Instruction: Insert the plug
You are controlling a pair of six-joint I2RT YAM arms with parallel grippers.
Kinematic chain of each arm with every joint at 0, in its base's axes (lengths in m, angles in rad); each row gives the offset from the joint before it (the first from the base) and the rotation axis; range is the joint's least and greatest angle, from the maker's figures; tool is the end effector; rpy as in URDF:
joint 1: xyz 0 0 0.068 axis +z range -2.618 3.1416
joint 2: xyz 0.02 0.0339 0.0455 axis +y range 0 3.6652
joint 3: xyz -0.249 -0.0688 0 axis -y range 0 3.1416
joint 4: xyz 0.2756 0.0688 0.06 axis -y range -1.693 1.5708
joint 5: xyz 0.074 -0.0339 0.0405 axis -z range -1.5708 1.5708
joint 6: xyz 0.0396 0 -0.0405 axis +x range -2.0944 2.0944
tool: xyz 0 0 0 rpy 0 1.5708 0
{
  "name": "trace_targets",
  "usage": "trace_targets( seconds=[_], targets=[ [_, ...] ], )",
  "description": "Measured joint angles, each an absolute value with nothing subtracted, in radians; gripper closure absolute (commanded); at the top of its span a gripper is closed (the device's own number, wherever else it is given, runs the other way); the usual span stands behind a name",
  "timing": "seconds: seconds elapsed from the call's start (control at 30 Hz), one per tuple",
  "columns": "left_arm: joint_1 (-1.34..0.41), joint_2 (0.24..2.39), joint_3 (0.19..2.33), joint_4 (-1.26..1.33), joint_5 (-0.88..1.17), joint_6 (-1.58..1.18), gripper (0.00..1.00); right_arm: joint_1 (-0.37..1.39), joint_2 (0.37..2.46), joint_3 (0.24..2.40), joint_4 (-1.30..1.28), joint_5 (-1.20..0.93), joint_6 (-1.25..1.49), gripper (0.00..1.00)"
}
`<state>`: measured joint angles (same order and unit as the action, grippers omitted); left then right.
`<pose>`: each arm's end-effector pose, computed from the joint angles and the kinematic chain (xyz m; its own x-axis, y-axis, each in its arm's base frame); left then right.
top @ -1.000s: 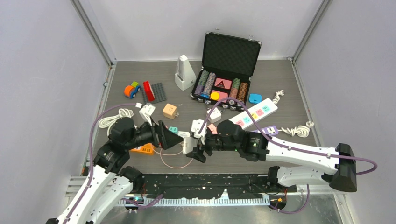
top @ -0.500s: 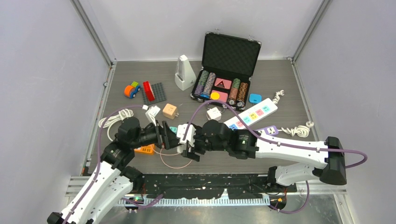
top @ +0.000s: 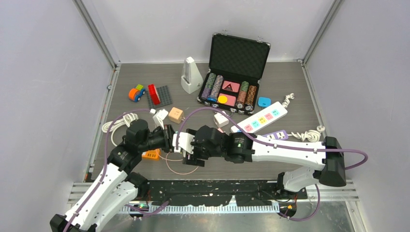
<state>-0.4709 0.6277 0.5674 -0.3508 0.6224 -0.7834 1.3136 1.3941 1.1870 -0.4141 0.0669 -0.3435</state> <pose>0.1629 -0.1088 0.2606 -0.8485 -0.2114 -0.4851 0.3473 0.4692 -0.8120 0.0917 0.3384 0.2946 0.1809 -0.6332 -0.7526 -0.9454 0.0989 -0.3105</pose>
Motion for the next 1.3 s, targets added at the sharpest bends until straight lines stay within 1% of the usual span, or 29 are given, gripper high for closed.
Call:
trace_targets(
  seconds=[0.1,0.13,0.17,0.2,0.23,0.27,0.3,0.57,0.73,0.87,1.07,1.2,1.27,1.3],
  targets=[
    [-0.472,0.631,0.568,-0.337,0.632,-0.796,1.00,1.314,1.394,1.187,-0.424,0.077,-0.342,0.22],
    [-0.472,0.632,0.569,-0.332,0.633,-0.799,1.00,1.314,1.394,1.187,-0.424,0.079,-0.342,0.16],
    [-0.472,0.634,0.569,-0.333,0.633,-0.800,1.00,1.314,1.392,1.187,-0.424,0.080,-0.342,0.12],
    [-0.472,0.636,0.569,-0.333,0.633,-0.797,1.00,1.314,1.387,1.186,-0.422,0.081,-0.341,0.04],
    [-0.472,0.638,0.569,-0.334,0.633,-0.796,1.00,1.314,1.379,1.185,-0.419,0.082,-0.339,0.00],
    [-0.472,0.641,0.569,-0.334,0.633,-0.796,1.00,1.314,1.369,1.184,-0.415,0.084,-0.338,0.04],
    [-0.472,0.643,0.569,-0.334,0.633,-0.796,1.00,1.314,1.355,1.179,-0.406,0.088,-0.337,0.04],
    [-0.471,0.629,0.605,-0.356,0.622,-0.781,1.00,1.310,1.180,1.075,-0.299,0.097,-0.271,0.05],
    [-0.471,0.552,0.653,-0.341,0.598,-0.778,1.00,1.287,1.045,0.965,-0.128,0.092,-0.084,0.05],
    [-0.471,0.487,0.662,-0.284,0.580,-0.793,1.00,1.273,0.983,0.926,0.015,0.127,0.097,0.05],
    [-0.471,0.428,0.664,-0.172,0.547,-0.851,1.00,1.241,0.962,0.903,0.195,0.162,0.345,0.05],
    [-0.471,0.382,0.664,-0.104,0.511,-0.891,1.00,1.225,0.981,0.895,0.276,0.152,0.452,0.04],
    [-0.471,0.356,0.664,-0.059,0.489,-0.914,1.00,1.221,0.996,0.893,0.303,0.136,0.486,0.01],
    [-0.471,0.348,0.664,-0.045,0.483,-0.922,1.00,1.220,1.006,0.893,0.319,0.123,0.501,0.01]
  ],
)
